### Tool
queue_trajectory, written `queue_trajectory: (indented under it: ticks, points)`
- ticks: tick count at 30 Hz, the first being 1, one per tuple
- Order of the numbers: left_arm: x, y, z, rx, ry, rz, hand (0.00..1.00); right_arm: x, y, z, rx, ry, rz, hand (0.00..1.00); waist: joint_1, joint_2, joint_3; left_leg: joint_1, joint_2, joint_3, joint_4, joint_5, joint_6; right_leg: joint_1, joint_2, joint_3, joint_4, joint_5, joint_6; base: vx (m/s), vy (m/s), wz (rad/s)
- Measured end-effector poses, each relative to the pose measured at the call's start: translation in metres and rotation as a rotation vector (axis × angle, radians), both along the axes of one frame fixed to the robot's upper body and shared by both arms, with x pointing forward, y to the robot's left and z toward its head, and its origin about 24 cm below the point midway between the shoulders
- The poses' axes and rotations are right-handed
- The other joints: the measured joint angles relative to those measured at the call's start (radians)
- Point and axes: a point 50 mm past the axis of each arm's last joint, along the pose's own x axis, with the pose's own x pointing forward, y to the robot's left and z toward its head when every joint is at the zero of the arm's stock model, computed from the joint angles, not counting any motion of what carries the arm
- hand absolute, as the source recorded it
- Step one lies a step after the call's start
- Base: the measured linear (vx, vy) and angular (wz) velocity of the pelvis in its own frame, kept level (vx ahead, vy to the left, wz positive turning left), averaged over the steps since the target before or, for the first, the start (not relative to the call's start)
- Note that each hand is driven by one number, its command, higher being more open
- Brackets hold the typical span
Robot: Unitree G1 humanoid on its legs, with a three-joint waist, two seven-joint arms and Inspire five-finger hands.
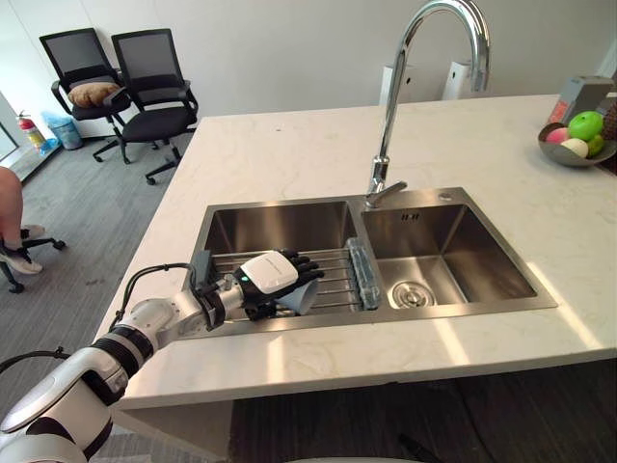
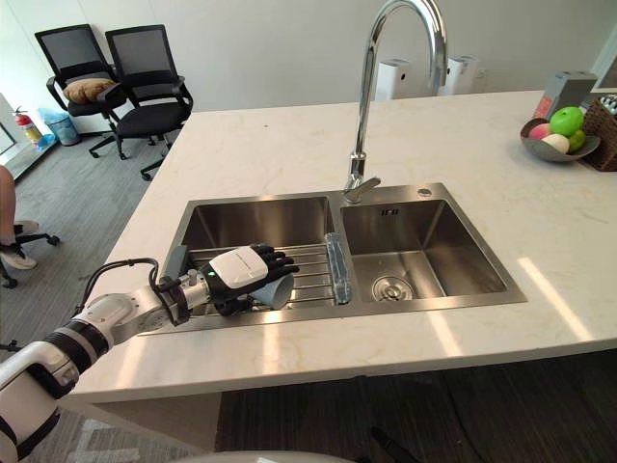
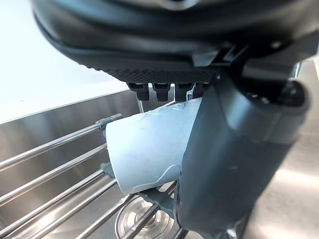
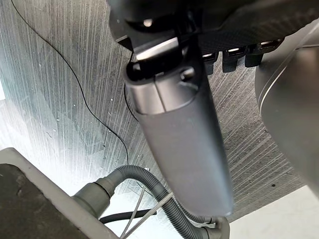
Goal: Walk over to the sink, pick up the cup, carry it to the dishwasher, place the cup inside the dishwasher, then close the dishwasher door
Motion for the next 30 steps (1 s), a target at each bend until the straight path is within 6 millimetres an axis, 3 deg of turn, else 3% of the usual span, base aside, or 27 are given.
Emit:
queue_trajectory:
  ticks: [9,14,22,23,30]
  points:
    - [0.011,-0.003,0.009,-0.062,0.206,0.142,1.00,-0.004,-0.002,-0.001,-0.021,0.019,-0.007,1.00,-0.004,0.015,0.010,0.018,-0.001,0.036,0.000,-0.013,-0.004,-0.002,0.002,0.032,0.000,0.000,0.000,-0.01,-0.004,-0.11]
    - [0.015,-0.010,0.010,-0.075,0.237,0.178,1.00,-0.002,-0.003,0.000,-0.034,0.012,-0.002,1.00,-0.026,0.027,0.020,0.021,0.002,0.039,0.001,-0.014,-0.005,-0.001,0.005,0.036,0.000,0.000,0.001,-0.01,-0.005,-0.02]
    - [0.020,-0.010,0.011,-0.110,0.287,0.243,1.00,-0.001,-0.008,0.001,-0.057,0.019,0.041,1.00,-0.025,0.039,0.032,0.025,0.007,0.041,0.003,-0.016,-0.007,0.003,0.011,0.038,0.001,-0.001,0.000,-0.01,-0.005,-0.01]
    - [0.020,-0.011,0.011,-0.114,0.295,0.252,0.00,-0.001,-0.008,0.001,-0.058,0.018,0.046,1.00,-0.025,0.039,0.032,0.025,0.007,0.041,0.003,-0.016,-0.007,0.004,0.011,0.038,0.001,-0.001,0.000,0.00,0.000,0.00]
    - [0.026,-0.023,0.010,-0.170,0.322,0.295,0.00,0.003,-0.007,0.001,-0.068,0.015,0.096,1.00,-0.023,0.037,0.047,0.034,0.007,0.037,0.002,-0.015,-0.007,0.016,0.011,0.033,-0.001,-0.001,0.000,0.00,0.000,0.00]
